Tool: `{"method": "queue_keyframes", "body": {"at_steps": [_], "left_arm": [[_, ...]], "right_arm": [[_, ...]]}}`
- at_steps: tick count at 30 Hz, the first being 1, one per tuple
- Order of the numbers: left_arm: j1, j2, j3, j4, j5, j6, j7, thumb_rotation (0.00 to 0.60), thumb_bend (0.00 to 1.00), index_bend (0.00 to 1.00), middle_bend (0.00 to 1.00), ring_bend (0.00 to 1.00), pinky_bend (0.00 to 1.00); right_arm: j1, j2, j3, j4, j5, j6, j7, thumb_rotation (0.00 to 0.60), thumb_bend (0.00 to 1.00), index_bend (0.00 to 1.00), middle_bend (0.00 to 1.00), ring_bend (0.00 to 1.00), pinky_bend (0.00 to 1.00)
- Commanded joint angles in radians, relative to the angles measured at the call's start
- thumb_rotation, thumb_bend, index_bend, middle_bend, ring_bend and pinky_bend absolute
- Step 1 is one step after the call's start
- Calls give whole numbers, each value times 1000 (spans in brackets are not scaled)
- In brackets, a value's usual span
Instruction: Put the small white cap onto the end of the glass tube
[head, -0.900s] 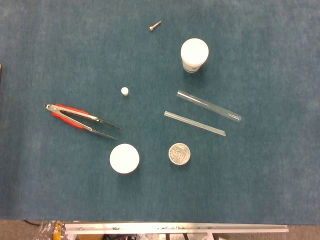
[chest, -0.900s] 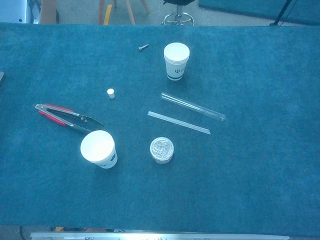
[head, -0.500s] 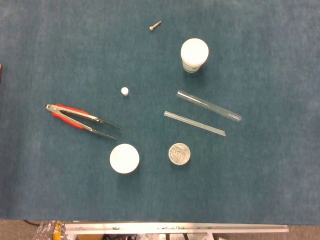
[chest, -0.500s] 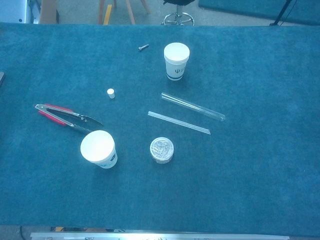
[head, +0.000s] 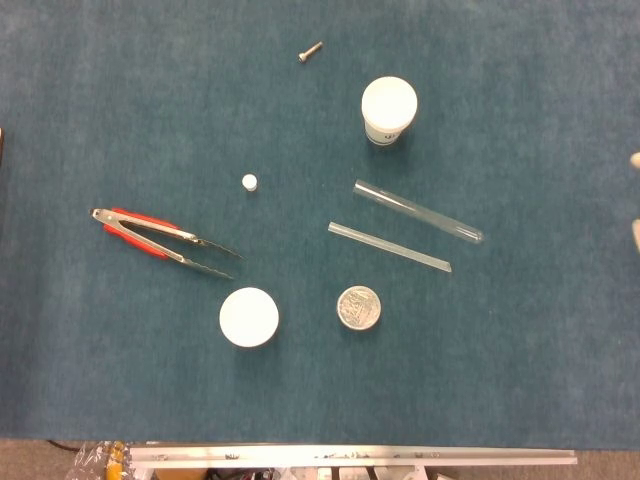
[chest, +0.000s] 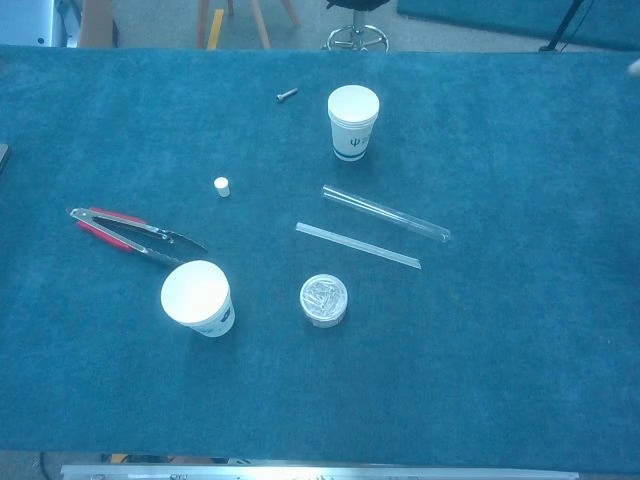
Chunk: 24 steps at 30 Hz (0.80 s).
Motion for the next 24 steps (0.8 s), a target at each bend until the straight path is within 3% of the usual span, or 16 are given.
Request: {"method": "queue_keyframes", "body": {"at_steps": [1,6,16,20,24], "left_arm": [[2,2,2,2,2,2,-4,600,333,175,72,0,46],[8,6,6,3,9,9,-11,600,332,175,72,0,46],[17,16,16,-1,33,22,-23,600,333,176,72,0,46],[21,19,19,-1,43,29,-27,600,333,176,72,0,46],[27,22,23,2,55,40,-37,600,332,176,72,0,46]], "right_arm": [[56,-9,25,-9,25,-67,-15,600,339,304,61,0,100],[139,-35,52,-8,85,-177,-29,600,274,405,113,4,156],[283,-117,79,24,265,-362,-92,600,238,439,165,60,245],[313,-151,76,43,317,-365,-163,600,224,439,189,117,327],[346,-225,50,75,376,-307,-366,600,213,440,216,154,359]]}}
